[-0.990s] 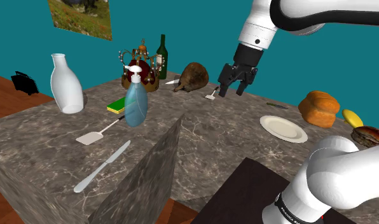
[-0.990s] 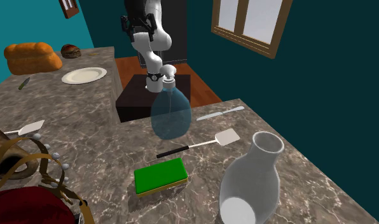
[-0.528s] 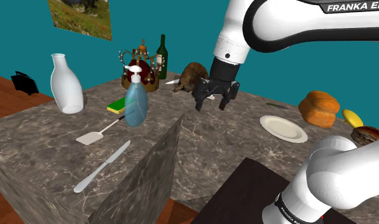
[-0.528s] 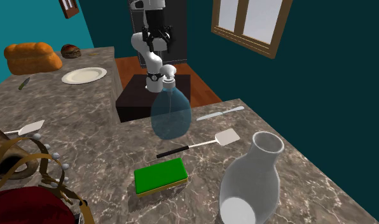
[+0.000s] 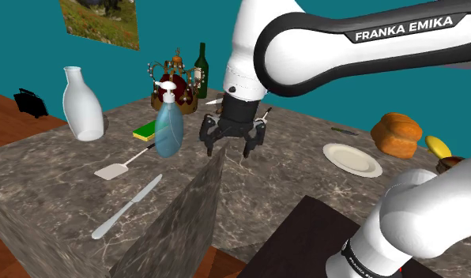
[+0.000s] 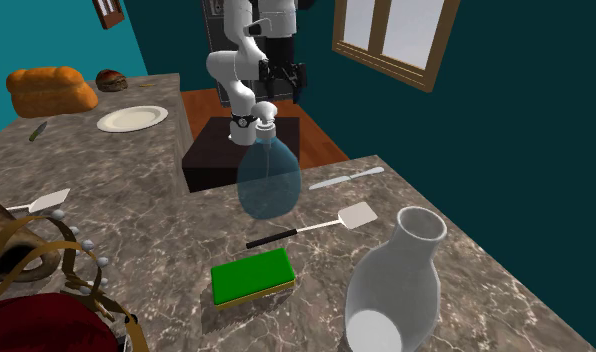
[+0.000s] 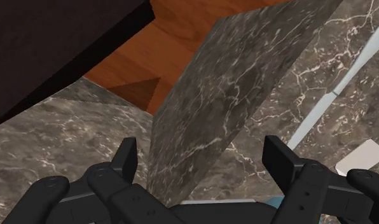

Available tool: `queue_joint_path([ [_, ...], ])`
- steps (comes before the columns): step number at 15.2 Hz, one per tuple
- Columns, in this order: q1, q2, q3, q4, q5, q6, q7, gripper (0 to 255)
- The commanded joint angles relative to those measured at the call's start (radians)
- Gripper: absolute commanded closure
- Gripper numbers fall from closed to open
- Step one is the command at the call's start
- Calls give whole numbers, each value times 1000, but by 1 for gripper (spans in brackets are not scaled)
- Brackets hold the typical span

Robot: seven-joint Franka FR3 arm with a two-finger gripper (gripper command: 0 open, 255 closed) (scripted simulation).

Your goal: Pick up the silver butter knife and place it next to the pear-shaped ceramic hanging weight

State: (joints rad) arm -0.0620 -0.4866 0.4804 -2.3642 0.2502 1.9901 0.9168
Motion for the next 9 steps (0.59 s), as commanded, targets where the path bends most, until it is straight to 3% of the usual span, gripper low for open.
queue_joint_path([
  [1,-19,71,59,36,-9,37,104,0],
  [5,-65,236,171,130,-77,98,317,0],
  [9,-97,438,263,250,-217,138,561,0],
])
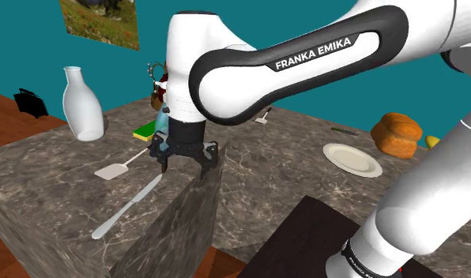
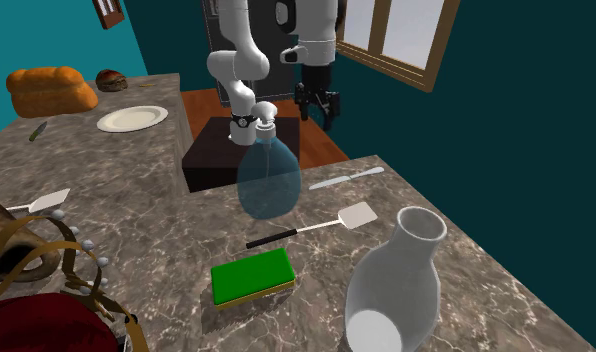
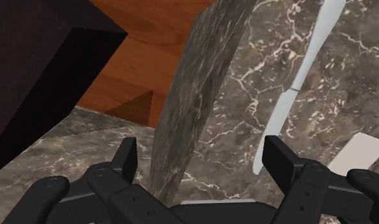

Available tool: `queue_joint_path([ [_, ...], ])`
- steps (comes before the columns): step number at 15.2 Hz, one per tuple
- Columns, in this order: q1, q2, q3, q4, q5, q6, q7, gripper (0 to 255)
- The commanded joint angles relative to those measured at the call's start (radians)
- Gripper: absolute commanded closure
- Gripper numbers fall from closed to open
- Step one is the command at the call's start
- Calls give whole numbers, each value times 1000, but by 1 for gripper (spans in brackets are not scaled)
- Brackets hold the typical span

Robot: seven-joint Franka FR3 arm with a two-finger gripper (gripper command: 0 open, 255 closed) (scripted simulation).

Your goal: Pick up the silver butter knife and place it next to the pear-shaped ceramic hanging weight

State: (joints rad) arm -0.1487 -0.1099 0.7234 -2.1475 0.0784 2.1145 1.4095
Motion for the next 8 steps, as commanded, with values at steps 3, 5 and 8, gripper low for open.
queue_joint_path([
  [3,12,229,43,143,-183,16,259,0],
  [5,54,338,28,226,-266,5,372,0],
  [8,136,487,-18,363,-360,-24,509,0],
])
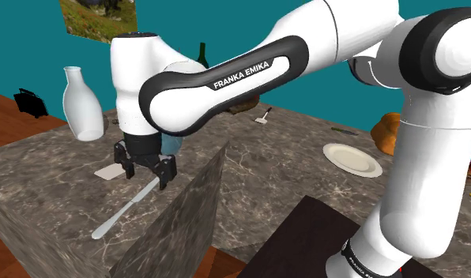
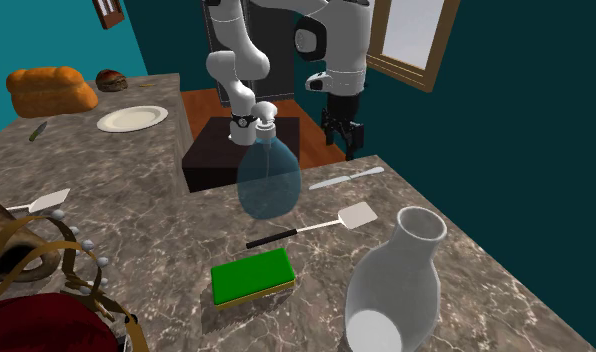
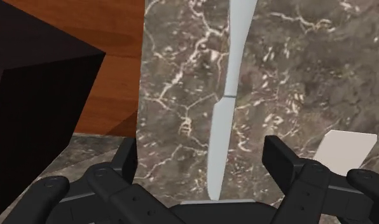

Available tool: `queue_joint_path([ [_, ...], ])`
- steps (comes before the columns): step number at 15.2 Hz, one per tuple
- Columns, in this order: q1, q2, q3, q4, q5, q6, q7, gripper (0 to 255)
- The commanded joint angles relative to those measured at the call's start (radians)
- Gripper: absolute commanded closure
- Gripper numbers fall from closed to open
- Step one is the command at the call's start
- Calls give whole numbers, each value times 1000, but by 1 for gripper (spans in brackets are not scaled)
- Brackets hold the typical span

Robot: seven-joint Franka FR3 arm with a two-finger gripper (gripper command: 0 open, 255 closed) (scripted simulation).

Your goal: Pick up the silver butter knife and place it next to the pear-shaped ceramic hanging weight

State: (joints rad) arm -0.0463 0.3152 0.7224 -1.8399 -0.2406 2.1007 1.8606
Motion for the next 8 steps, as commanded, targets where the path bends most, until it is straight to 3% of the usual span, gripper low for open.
queue_joint_path([
  [1,61,109,-34,104,-66,-22,96,0],
  [8,87,165,-63,95,-102,35,127,0],
])
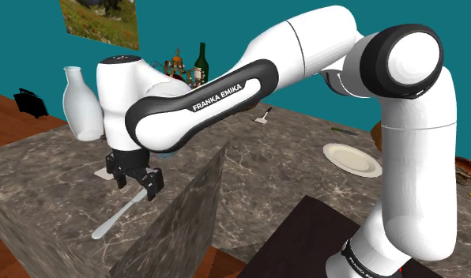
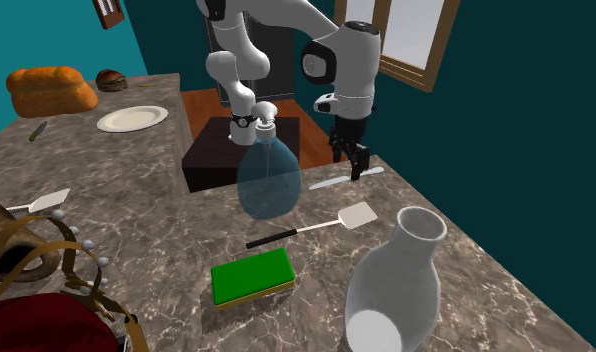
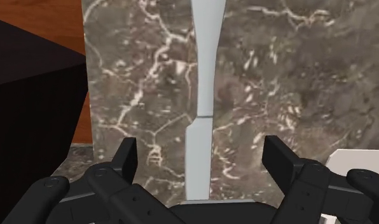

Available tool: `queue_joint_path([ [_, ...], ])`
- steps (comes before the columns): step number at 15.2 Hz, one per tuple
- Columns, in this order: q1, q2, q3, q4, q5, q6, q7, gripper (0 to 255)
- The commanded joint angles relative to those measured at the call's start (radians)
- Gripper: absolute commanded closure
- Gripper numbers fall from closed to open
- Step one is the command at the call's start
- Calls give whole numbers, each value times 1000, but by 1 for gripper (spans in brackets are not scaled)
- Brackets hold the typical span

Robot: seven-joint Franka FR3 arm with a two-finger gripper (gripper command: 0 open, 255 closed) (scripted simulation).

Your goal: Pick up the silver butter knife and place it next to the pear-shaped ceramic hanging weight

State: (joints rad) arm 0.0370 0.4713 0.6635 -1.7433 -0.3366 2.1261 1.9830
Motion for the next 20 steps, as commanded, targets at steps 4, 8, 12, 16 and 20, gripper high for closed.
queue_joint_path([
  [4,7,20,-9,-8,-15,25,10,0],
  [8,7,20,-9,-8,-15,25,10,0],
  [12,7,20,-9,-8,-15,25,10,255],
  [16,7,20,-9,-8,-15,25,10,255],
  [20,5,13,-6,-4,-9,15,6,255],
])
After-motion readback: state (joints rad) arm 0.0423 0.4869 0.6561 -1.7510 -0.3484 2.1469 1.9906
